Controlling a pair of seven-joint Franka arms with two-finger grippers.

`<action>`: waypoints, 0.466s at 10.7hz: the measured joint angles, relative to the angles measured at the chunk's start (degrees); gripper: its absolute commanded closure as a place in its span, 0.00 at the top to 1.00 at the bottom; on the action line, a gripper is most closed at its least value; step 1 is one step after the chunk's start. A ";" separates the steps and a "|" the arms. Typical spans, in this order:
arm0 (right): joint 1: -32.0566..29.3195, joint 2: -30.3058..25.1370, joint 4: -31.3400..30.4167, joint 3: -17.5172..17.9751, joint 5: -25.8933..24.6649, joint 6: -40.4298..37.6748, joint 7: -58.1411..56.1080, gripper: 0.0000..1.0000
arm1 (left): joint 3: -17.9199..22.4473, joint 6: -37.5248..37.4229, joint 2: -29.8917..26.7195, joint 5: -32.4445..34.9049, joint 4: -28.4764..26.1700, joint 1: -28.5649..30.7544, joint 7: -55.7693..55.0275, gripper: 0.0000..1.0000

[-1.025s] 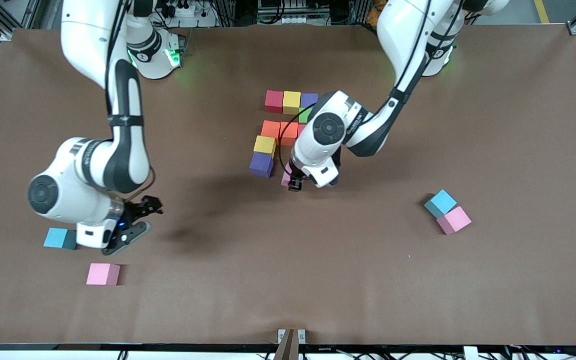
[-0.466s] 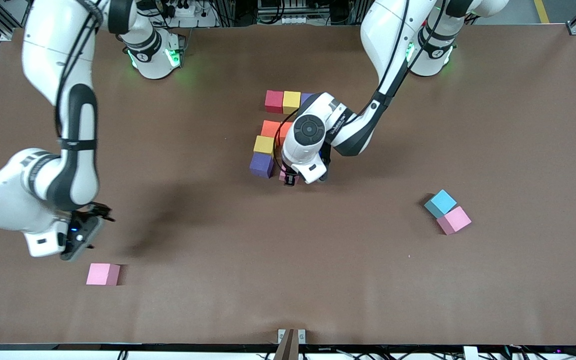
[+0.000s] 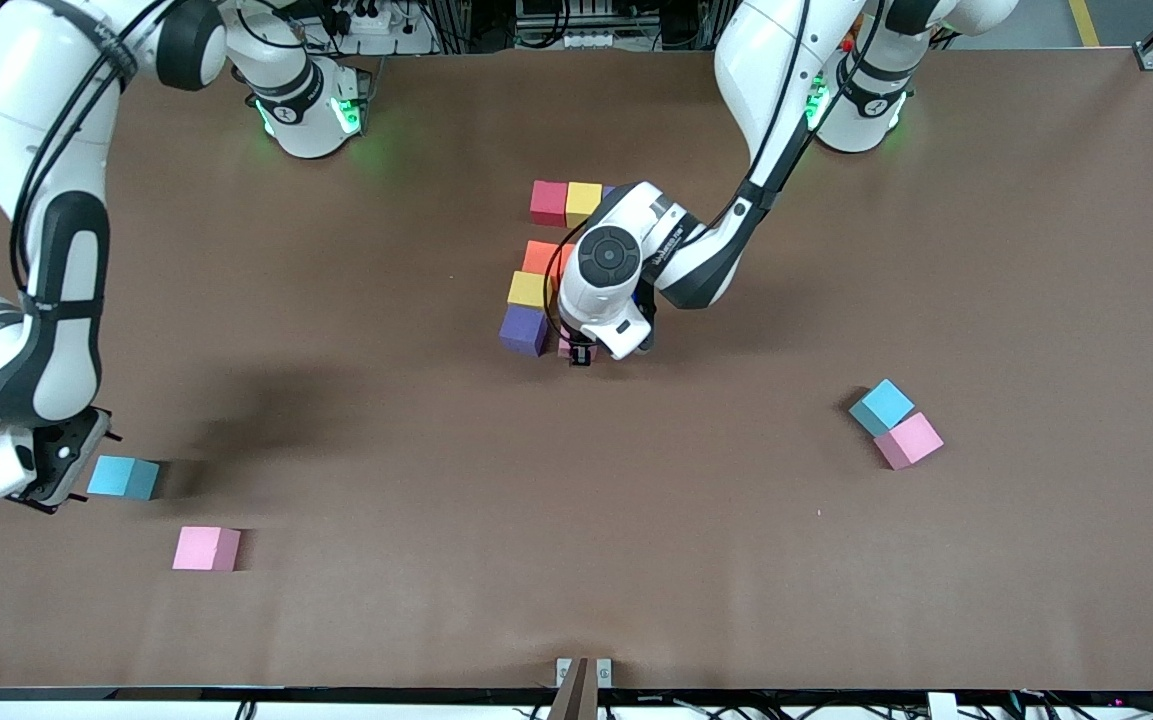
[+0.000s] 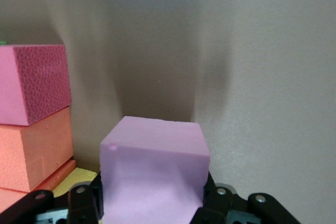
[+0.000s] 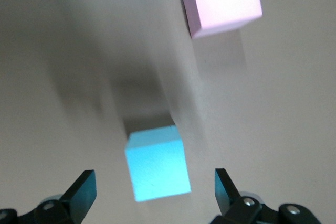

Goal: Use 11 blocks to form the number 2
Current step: 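Lower pink beside purple with the left gripper while the right gripper grasps cyan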

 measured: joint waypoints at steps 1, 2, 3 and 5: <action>-3.27 1.82 2.41 2.14 -0.72 0.40 -1.66 1.00 | 0.02 0.00 0.16 0.00 0.11 -0.29 -0.63 0.00; -5.74 3.74 4.97 3.74 -1.06 0.43 -2.49 1.00 | 0.04 0.00 0.42 0.00 0.36 -0.47 -0.86 0.00; -6.81 5.13 6.65 4.60 -1.15 0.43 -2.64 1.00 | 0.04 0.00 0.75 0.00 0.79 -0.60 -1.03 0.00; -6.91 6.58 7.64 5.58 -1.16 0.43 -2.57 1.00 | 0.06 0.00 1.32 0.00 1.45 -0.75 -1.27 0.00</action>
